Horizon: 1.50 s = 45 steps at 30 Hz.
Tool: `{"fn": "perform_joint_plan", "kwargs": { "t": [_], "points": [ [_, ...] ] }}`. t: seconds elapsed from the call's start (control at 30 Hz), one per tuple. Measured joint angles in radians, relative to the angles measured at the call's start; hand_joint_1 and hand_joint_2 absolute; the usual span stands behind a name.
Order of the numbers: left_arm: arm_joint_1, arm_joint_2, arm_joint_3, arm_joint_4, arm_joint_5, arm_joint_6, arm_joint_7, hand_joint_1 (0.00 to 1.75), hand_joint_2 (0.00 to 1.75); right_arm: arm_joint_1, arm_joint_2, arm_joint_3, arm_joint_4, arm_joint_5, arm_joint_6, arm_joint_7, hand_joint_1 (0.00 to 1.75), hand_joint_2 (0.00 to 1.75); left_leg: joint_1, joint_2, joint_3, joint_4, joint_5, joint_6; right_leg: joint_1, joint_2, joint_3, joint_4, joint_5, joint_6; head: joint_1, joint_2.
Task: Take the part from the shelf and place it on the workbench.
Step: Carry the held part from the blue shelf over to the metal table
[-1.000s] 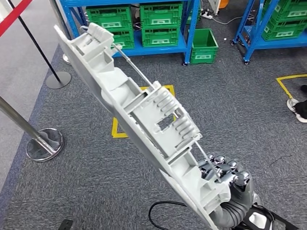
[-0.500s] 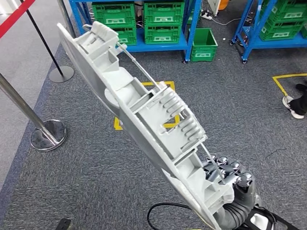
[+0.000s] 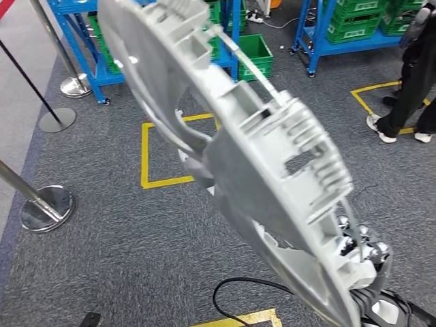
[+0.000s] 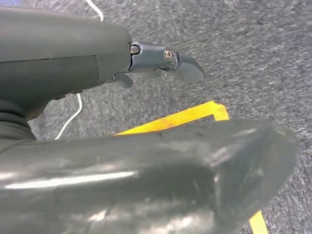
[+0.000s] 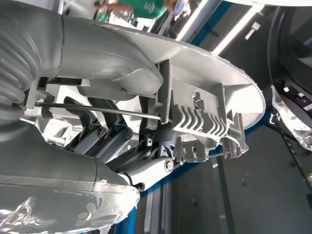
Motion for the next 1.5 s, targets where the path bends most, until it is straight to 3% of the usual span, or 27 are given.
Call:
{"fn": "perform_joint_plan", "kwargs": {
  "t": [0.07,0.13,0.2,0.3,0.33,0.37,0.4,0.5,0.57,0.63,0.7,0.77,0.83,0.87,0.9,0.97,1.03,1.1,1.17,1.23,1.3,1.37,1.4,1.43,1.5],
  "points": [
    [0.000,0.002,0.000,0.000,0.000,0.001,0.000,0.00,0.00,-0.001,0.004,-0.017,-0.007,-0.004,0.003,0.000,1.75,1.75,0.003,-0.024,0.035,-0.067,0.006,0.007,0.001,0.015,-0.011,0.004,0.005,0.009,0.001,0.000],
    [-0.001,0.002,0.000,0.000,0.001,0.001,0.000,0.00,0.00,0.000,0.007,-0.035,-0.012,-0.003,0.006,0.000,1.75,1.75,0.004,-0.013,0.032,-0.077,0.003,0.013,0.000,0.029,-0.022,0.009,0.011,0.019,0.001,0.000],
    [-0.003,0.002,0.000,0.001,0.001,0.002,-0.001,0.00,0.00,0.002,0.009,-0.055,-0.016,0.002,0.009,0.000,1.75,1.75,0.007,0.003,0.030,-0.080,0.006,0.022,0.000,0.013,-0.041,0.041,-0.011,0.031,0.004,0.000],
    [-0.001,0.005,0.000,0.001,0.003,0.003,-0.003,0.00,0.00,0.003,0.010,-0.086,-0.017,0.018,0.008,0.000,1.75,1.75,0.007,0.030,0.027,-0.081,0.008,0.031,-0.004,-0.041,-0.125,0.223,-0.105,0.047,0.013,0.000],
    [0.000,0.006,0.000,0.002,0.004,0.003,-0.003,0.00,0.00,0.003,0.010,-0.096,-0.017,0.025,0.005,0.000,1.75,1.75,0.006,0.040,0.026,-0.081,0.009,0.032,-0.005,-0.049,-0.151,0.281,-0.126,0.050,0.013,0.000],
    [0.001,0.007,0.001,0.002,0.005,0.003,-0.004,0.00,0.00,0.003,0.010,-0.105,-0.017,0.033,0.001,0.000,1.75,1.75,0.005,0.050,0.025,-0.080,0.009,0.032,-0.007,-0.053,-0.161,0.306,-0.128,0.052,0.013,0.000],
    [0.001,0.009,0.001,0.002,0.006,0.003,-0.004,0.00,0.00,0.004,0.010,-0.113,-0.017,0.044,-0.007,0.000,1.75,1.75,0.005,0.060,0.025,-0.080,0.009,0.032,-0.008,-0.056,-0.151,0.290,-0.110,0.052,0.013,0.000],
    [-0.001,0.011,0.001,0.002,0.011,0.004,-0.005,0.00,0.00,0.003,0.009,-0.134,-0.017,0.084,-0.047,0.000,1.75,1.75,0.002,0.086,0.027,-0.076,0.006,0.025,-0.008,-0.095,-0.045,0.090,-0.022,0.050,0.014,0.000],
    [-0.001,0.015,0.002,0.002,0.013,0.005,-0.006,0.00,0.00,0.004,0.007,-0.144,-0.016,0.109,-0.085,0.000,1.75,1.75,-0.005,0.099,0.026,-0.073,0.006,0.017,-0.005,-0.111,-0.015,0.025,-0.008,0.038,0.013,0.000],
    [-0.001,0.017,0.004,0.002,0.018,0.006,-0.008,0.00,0.00,0.009,0.002,-0.152,-0.015,0.130,-0.126,0.000,1.75,1.75,-0.007,0.114,0.024,-0.072,0.007,0.009,-0.003,-0.091,-0.023,0.025,-0.004,0.022,0.012,0.000],
    [-0.002,0.017,0.004,0.002,0.022,0.006,-0.010,0.00,0.00,0.014,-0.006,-0.159,-0.014,0.145,-0.159,0.000,1.75,1.75,-0.004,0.098,0.015,-0.050,-0.015,-0.001,-0.006,-0.073,-0.029,0.025,0.001,0.011,0.012,0.000],
    [-0.002,0.018,0.007,0.002,0.025,0.007,-0.013,0.00,0.00,0.017,-0.013,-0.161,-0.012,0.153,-0.184,0.000,1.75,1.75,-0.002,0.060,-0.028,0.044,-0.076,-0.007,-0.009,-0.056,-0.034,0.024,0.007,0.002,0.009,0.000],
    [0.000,0.017,0.011,0.002,0.028,0.009,-0.014,0.00,0.00,0.022,-0.020,-0.162,-0.010,0.162,-0.215,0.000,1.75,1.75,-0.003,0.044,-0.092,0.178,-0.136,-0.006,-0.008,-0.035,-0.041,0.024,0.011,-0.004,0.007,0.000],
    [0.001,0.017,0.012,0.002,0.029,0.010,-0.014,0.00,0.00,0.025,-0.023,-0.163,-0.010,0.166,-0.230,0.000,1.75,1.75,-0.003,0.041,-0.111,0.216,-0.142,-0.004,-0.008,-0.024,-0.043,0.024,0.013,-0.005,0.007,0.000],
    [0.002,0.016,0.013,0.002,0.030,0.010,-0.014,0.00,0.00,0.030,-0.026,-0.164,-0.010,0.171,-0.245,0.000,1.75,1.75,-0.004,0.039,-0.114,0.221,-0.130,-0.002,-0.007,-0.012,-0.045,0.025,0.015,-0.005,0.007,0.000],
    [0.001,0.016,0.013,0.002,0.031,0.012,-0.014,0.00,0.00,0.036,-0.030,-0.169,-0.011,0.177,-0.268,0.000,1.75,1.75,-0.004,0.023,-0.067,0.123,-0.060,0.008,-0.007,0.012,-0.045,0.025,0.018,-0.001,0.007,0.000],
    [0.001,0.017,0.015,0.002,0.033,0.015,-0.014,0.00,0.00,0.043,-0.034,-0.178,-0.013,0.182,-0.289,0.000,1.75,1.75,-0.001,-0.018,-0.006,-0.001,-0.011,0.016,-0.005,0.033,-0.051,0.028,0.021,0.005,0.008,0.000],
    [0.000,0.017,0.018,0.002,0.036,0.019,-0.013,0.00,0.00,0.055,-0.036,-0.189,-0.017,0.187,-0.308,0.000,1.75,1.75,0.000,-0.038,0.017,-0.053,-0.008,0.017,-0.006,0.050,-0.062,0.032,0.026,0.015,0.008,0.000],
    [0.000,0.013,0.019,0.002,0.038,0.021,-0.012,0.00,0.00,0.069,-0.039,-0.199,-0.023,0.190,-0.319,0.000,1.75,1.75,0.002,-0.021,0.018,-0.061,-0.008,0.020,-0.009,0.062,-0.073,0.034,0.030,0.026,0.008,0.000],
    [-0.001,0.010,0.019,0.003,0.039,0.021,-0.011,0.00,0.00,0.079,-0.043,-0.208,-0.029,0.192,-0.323,0.000,1.75,1.75,0.005,0.001,0.018,-0.065,-0.004,0.030,-0.007,0.025,-0.094,0.073,0.003,0.038,0.017,0.000],
    [0.000,0.010,0.020,0.003,0.039,0.022,-0.011,0.00,0.00,0.082,-0.045,-0.212,-0.031,0.193,-0.325,0.000,1.75,1.75,0.004,0.023,0.019,-0.066,-0.004,0.035,-0.007,-0.032,-0.147,0.189,-0.061,0.050,0.026,0.000],
    [0.004,0.008,0.023,0.003,0.040,0.023,-0.009,0.00,0.00,0.087,-0.046,-0.214,-0.031,0.201,-0.335,0.000,1.75,1.75,0.003,0.048,0.019,-0.066,-0.005,0.036,-0.012,-0.051,-0.198,0.303,-0.105,0.059,0.027,0.000],
    [0.004,0.006,0.024,0.004,0.040,0.023,-0.008,0.00,0.00,0.090,-0.047,-0.214,-0.031,0.209,-0.342,0.000,1.75,1.75,0.003,0.060,0.019,-0.065,-0.006,0.035,-0.014,-0.055,-0.202,0.315,-0.101,0.062,0.027,0.000],
    [0.004,0.003,0.025,0.004,0.040,0.024,-0.005,0.00,0.00,0.093,-0.048,-0.215,-0.031,0.219,-0.352,0.000,1.75,1.75,0.004,0.071,0.021,-0.065,-0.007,0.034,-0.016,-0.058,-0.185,0.287,-0.080,0.064,0.027,0.000],
    [0.002,-0.004,0.027,0.006,0.040,0.031,0.004,0.00,0.00,0.099,-0.053,-0.217,-0.031,0.243,-0.375,0.000,1.75,1.75,0.003,0.090,0.026,-0.064,-0.011,0.027,-0.017,-0.087,-0.109,0.151,-0.024,0.067,0.027,0.000]
  ]
}}
